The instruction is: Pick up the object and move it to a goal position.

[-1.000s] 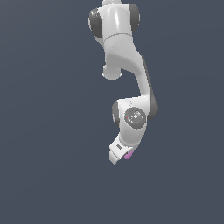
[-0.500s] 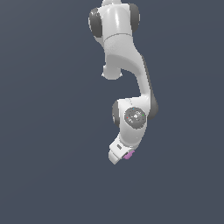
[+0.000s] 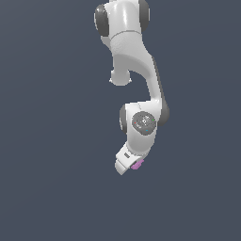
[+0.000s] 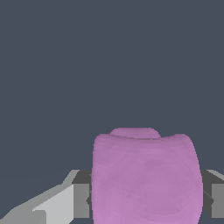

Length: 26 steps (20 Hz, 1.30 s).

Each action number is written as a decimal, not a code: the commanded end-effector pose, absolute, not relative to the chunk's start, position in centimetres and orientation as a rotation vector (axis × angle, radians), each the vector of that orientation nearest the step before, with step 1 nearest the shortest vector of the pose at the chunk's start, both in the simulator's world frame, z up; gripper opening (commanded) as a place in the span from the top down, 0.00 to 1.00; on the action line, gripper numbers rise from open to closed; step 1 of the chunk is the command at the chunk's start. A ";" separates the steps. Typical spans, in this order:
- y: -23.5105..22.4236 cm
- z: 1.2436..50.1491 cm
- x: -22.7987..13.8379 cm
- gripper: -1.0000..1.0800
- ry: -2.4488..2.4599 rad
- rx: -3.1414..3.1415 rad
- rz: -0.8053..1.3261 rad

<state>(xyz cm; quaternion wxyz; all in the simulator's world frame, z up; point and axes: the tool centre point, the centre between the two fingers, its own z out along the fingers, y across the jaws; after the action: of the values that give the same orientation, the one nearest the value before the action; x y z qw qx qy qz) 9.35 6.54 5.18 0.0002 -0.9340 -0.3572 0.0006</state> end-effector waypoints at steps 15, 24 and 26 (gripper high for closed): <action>0.3 17.8 5.9 1.00 -1.122 -2.936 0.001; -4.4 27.5 3.4 1.00 -1.122 -2.934 0.000; -5.4 29.6 2.9 1.00 -1.123 -2.934 0.000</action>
<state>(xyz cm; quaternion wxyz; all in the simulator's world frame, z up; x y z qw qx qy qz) 3.32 -4.63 27.98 -0.0001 -0.9340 -0.3572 -0.0002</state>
